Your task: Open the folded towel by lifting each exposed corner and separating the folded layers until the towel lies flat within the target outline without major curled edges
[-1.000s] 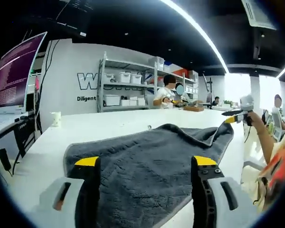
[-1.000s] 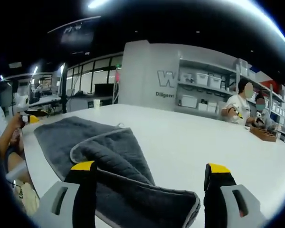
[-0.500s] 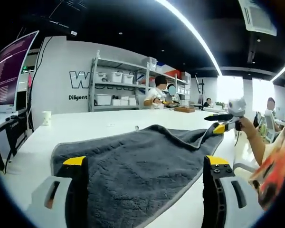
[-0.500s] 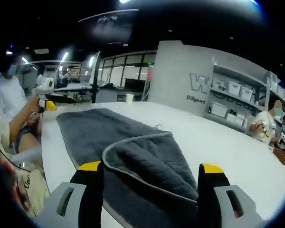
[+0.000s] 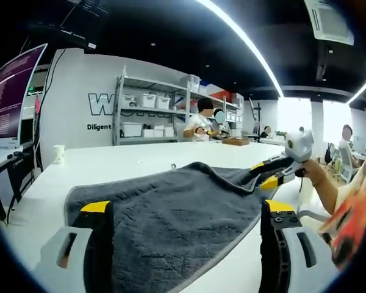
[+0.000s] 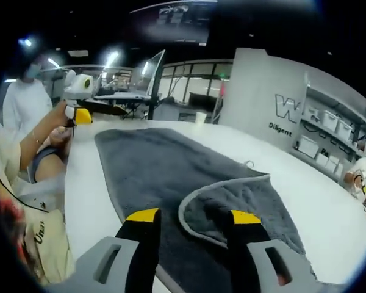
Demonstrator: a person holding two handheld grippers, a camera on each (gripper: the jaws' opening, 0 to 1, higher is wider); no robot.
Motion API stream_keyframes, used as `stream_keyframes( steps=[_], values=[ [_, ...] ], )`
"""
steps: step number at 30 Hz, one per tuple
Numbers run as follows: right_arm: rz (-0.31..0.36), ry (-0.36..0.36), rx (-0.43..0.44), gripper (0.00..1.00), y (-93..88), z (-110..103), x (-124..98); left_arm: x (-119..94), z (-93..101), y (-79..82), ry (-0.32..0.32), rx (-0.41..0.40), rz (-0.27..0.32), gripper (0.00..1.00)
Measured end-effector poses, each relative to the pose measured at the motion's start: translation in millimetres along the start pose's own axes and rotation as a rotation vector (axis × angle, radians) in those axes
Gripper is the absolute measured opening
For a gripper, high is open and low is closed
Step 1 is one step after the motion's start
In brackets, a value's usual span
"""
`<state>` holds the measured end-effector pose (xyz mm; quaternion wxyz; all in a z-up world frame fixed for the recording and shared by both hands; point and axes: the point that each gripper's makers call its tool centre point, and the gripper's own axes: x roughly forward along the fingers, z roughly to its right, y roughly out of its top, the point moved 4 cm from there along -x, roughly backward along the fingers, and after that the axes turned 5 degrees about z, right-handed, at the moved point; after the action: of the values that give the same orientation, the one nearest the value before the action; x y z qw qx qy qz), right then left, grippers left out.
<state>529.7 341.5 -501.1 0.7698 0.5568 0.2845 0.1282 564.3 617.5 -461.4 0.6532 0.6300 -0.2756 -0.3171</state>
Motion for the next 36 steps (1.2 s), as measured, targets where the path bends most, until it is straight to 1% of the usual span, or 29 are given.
stream_keyframes(
  steps=[2,5,6,8,10,13,15,17,20,26,30,33,34,36],
  values=[
    [-0.007,-0.003,-0.004,0.33,-0.5,-1.7,6.1,-0.4,1.8,0.4,-0.001,0.003,0.001,1.00],
    [-0.017,-0.012,-0.004,0.22,-1.8,-2.0,14.3,-0.5,2.2,1.4,-0.002,0.006,0.003,1.00],
    [-0.025,-0.018,-0.008,0.20,-3.0,-1.3,17.7,-0.5,2.7,1.8,-0.003,0.006,0.004,1.00],
    [-0.044,-0.023,-0.023,0.19,-5.7,-1.3,22.2,-0.5,3.3,2.6,-0.005,0.006,0.006,1.00],
    [-0.054,-0.019,-0.024,0.20,-7.2,-2.5,25.0,-0.3,4.5,3.3,-0.008,0.008,0.008,1.00],
    [-0.082,-0.008,-0.019,0.17,-11.8,-4.9,29.9,0.1,6.3,4.8,-0.012,0.011,0.011,1.00],
    [-0.107,-0.019,-0.020,0.11,-16.5,-2.8,33.0,0.2,7.6,5.9,-0.015,0.013,0.012,1.00],
    [-0.118,-0.031,-0.010,0.02,-19.3,-0.1,33.8,0.2,8.6,6.9,-0.018,0.016,0.013,1.00],
    [-0.112,-0.029,0.034,0.01,-19.9,1.3,32.6,0.1,9.6,7.7,-0.018,0.023,0.014,1.00],
    [-0.087,-0.041,0.051,0.00,-13.3,6.2,26.3,1.0,9.2,5.7,-0.015,0.027,0.004,1.00],
    [-0.026,-0.081,0.073,0.00,2.8,20.9,14.6,2.3,8.3,6.0,-0.017,0.029,-0.001,1.00],
    [0.017,-0.137,0.068,0.00,17.1,39.3,1.9,2.7,7.9,6.7,-0.014,0.032,-0.001,0.99],
    [0.021,-0.143,0.068,0.00,18.5,41.2,0.6,2.9,7.7,7.0,-0.014,0.032,0.000,0.99],
    [0.039,-0.177,0.067,0.00,26.6,55.2,-8.0,3.2,7.5,7.6,-0.014,0.030,0.002,0.99]
  ],
)
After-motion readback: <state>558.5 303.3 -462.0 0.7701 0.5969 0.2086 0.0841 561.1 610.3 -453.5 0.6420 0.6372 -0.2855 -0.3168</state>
